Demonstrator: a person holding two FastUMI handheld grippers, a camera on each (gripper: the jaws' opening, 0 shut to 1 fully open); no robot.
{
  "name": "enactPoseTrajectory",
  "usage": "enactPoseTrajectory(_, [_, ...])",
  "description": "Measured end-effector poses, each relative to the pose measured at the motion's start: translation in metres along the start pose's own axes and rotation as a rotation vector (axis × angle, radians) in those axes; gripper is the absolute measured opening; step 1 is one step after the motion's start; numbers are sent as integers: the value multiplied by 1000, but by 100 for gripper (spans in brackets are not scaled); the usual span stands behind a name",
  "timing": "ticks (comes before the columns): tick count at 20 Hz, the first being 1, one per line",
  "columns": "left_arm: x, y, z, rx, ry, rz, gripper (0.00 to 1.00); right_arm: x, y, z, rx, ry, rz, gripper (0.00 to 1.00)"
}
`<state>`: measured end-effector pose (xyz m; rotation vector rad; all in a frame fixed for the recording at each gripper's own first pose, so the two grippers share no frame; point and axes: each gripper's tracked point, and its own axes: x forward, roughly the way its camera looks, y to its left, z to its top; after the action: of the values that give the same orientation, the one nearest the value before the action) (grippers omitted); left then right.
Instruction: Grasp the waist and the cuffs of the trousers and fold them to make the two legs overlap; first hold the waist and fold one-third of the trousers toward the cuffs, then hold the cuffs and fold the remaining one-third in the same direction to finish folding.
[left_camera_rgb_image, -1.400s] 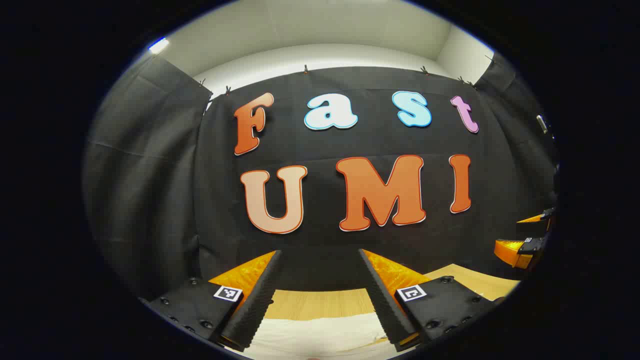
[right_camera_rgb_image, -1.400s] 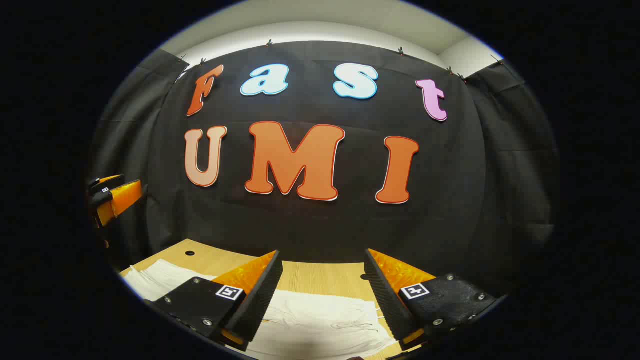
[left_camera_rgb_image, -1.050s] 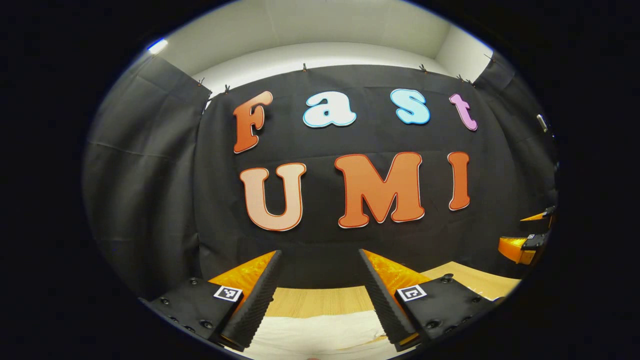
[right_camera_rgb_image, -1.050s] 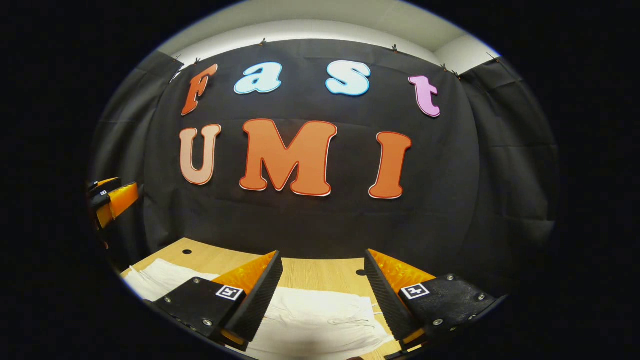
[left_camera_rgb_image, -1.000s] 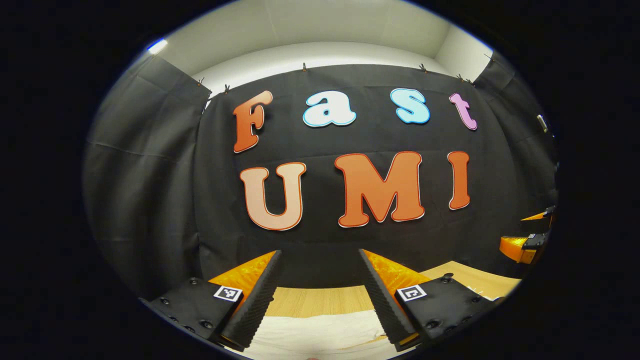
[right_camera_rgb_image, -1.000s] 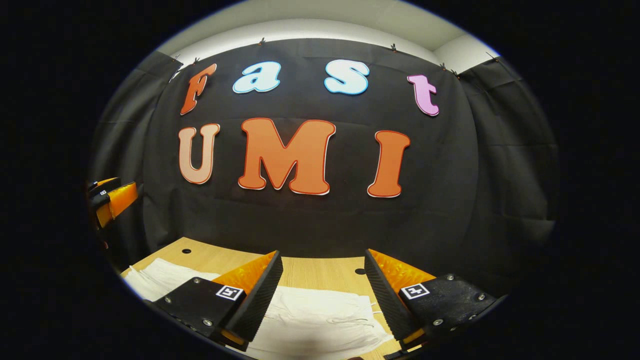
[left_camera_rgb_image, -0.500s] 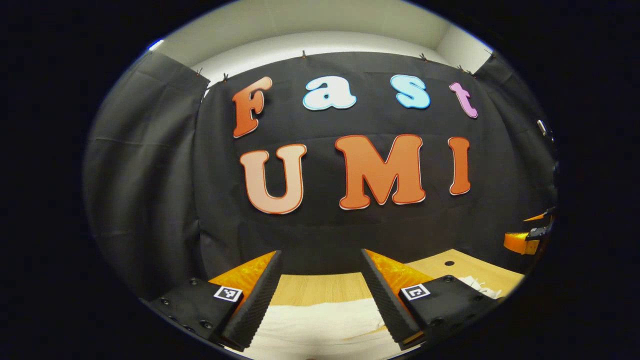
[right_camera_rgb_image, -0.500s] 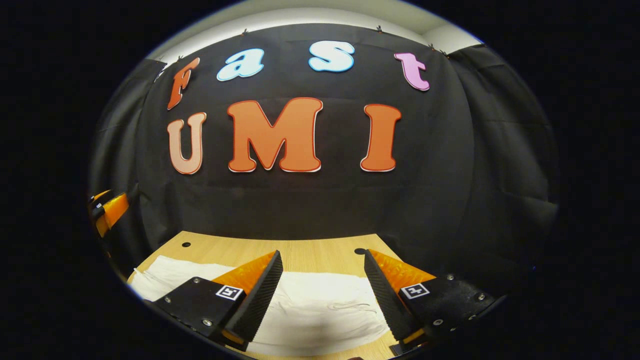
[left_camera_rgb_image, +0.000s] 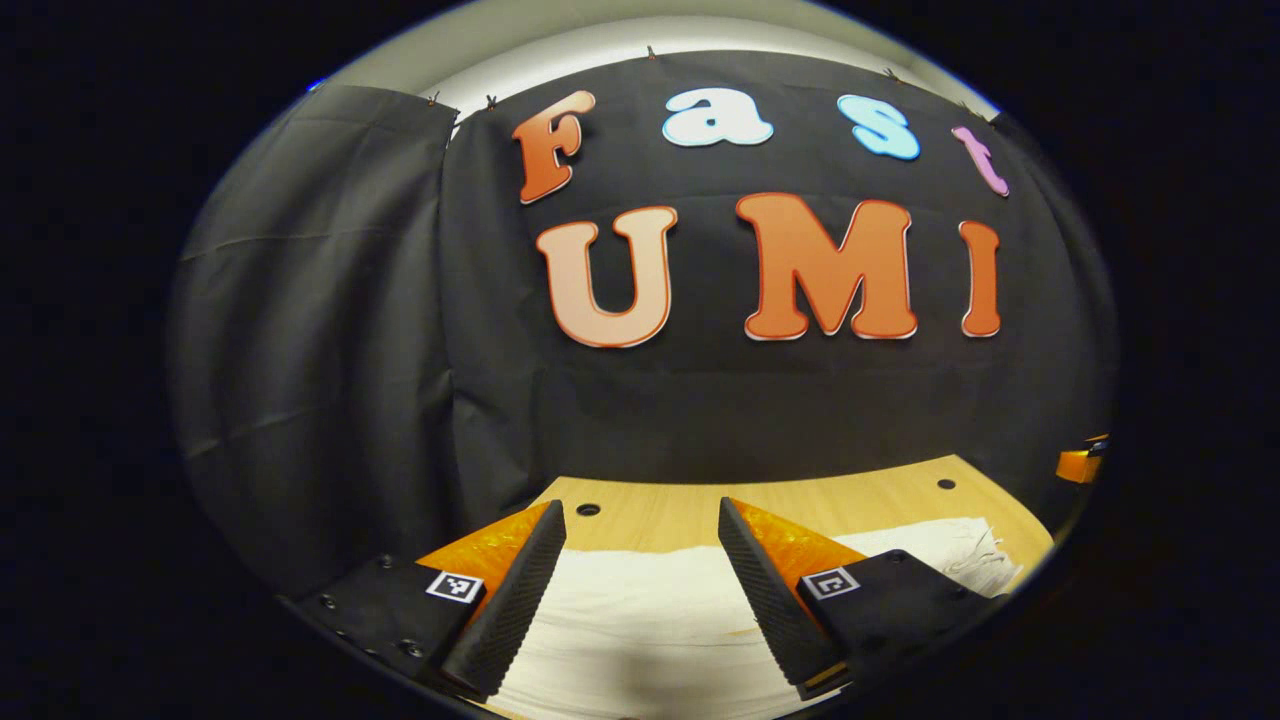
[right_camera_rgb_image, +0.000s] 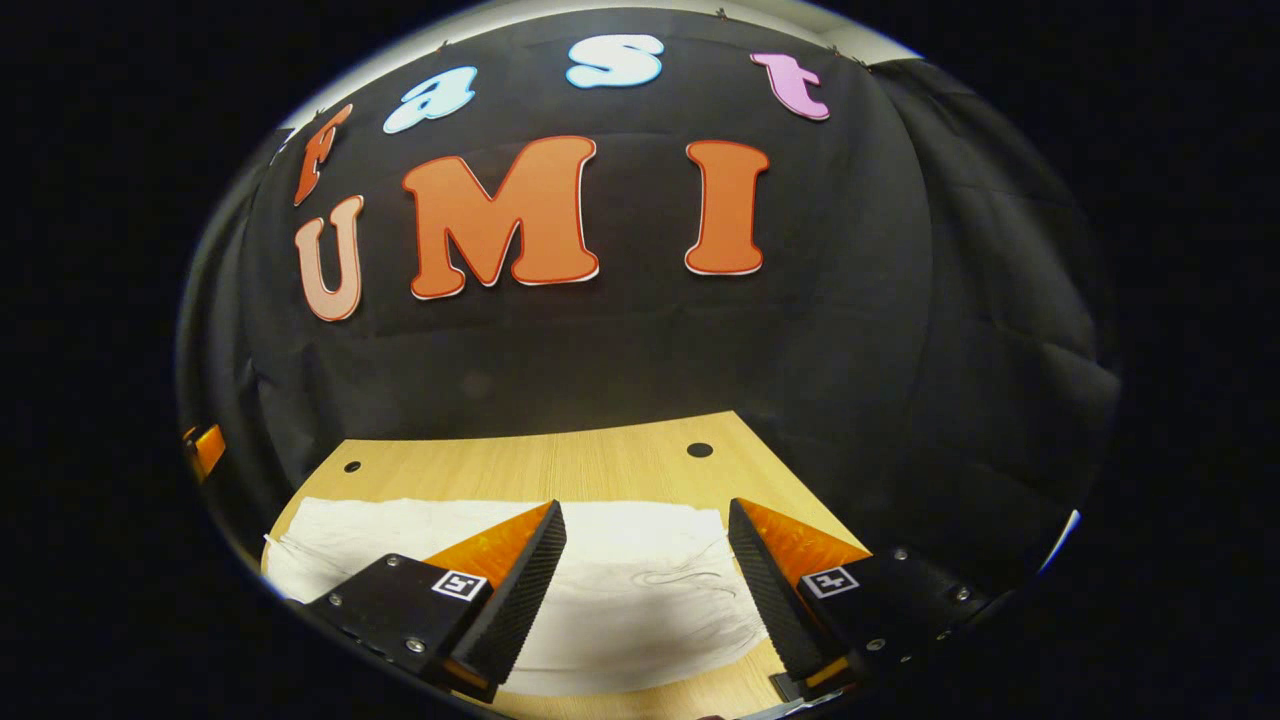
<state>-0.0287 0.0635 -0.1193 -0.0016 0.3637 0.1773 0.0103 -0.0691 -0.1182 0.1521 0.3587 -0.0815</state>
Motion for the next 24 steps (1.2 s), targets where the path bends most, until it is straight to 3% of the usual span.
enactPoseTrajectory(6, [1,37,-53,-4,174,149,100,25,-19,-35,51,131,6,97])
enactPoseTrajectory(10, [0,55,-98,-48,322,197,100,38,-27,-65,85,242,24,97])
enactPoseTrajectory(18, [-18,110,-197,-303,633,321,100,49,-35,-127,210,465,5,99])
enactPoseTrajectory(24, [-20,148,-246,-462,747,384,99,53,-34,-161,325,600,-34,99])
